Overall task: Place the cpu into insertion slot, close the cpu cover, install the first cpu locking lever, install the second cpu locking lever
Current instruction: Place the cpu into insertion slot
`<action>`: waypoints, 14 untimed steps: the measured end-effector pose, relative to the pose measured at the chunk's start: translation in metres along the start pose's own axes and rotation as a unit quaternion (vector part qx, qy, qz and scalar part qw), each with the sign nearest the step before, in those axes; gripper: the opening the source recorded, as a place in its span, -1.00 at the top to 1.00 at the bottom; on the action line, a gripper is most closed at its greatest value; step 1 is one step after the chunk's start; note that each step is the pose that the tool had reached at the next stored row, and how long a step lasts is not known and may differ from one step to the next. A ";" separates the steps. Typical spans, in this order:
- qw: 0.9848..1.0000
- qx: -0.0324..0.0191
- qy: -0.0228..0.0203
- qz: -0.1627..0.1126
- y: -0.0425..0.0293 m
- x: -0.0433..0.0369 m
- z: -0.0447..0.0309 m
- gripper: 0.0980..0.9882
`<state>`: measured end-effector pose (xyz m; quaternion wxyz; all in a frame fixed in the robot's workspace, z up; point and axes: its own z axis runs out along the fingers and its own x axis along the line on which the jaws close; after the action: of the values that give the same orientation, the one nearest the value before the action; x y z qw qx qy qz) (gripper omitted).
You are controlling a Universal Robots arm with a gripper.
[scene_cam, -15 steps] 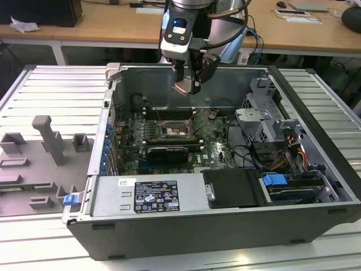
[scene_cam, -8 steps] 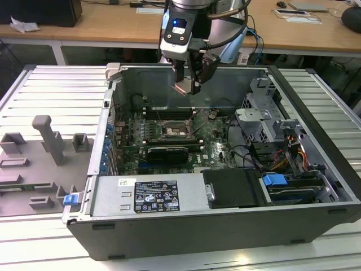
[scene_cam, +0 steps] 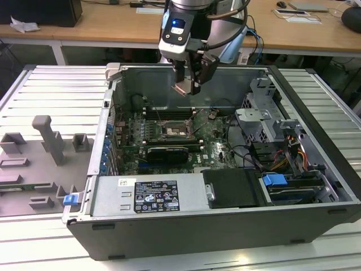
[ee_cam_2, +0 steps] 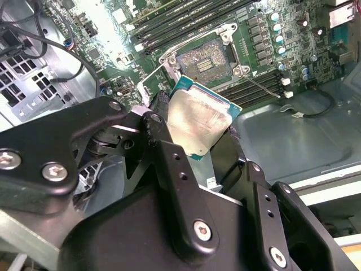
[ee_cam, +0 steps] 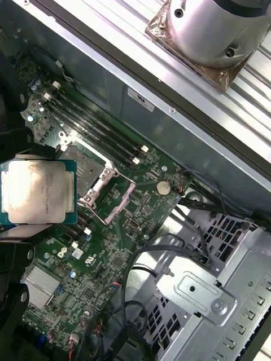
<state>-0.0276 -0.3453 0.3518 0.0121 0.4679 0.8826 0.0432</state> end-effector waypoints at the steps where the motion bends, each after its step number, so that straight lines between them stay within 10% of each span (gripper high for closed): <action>1: 1.000 0.000 0.000 0.005 0.0000 0.0000 0.0002 0.00; 14: 0.998 -0.001 -0.005 0.056 -0.0004 0.0000 0.0043 0.00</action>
<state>-0.0277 -0.3453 0.3475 0.0147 0.5167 0.8550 0.0420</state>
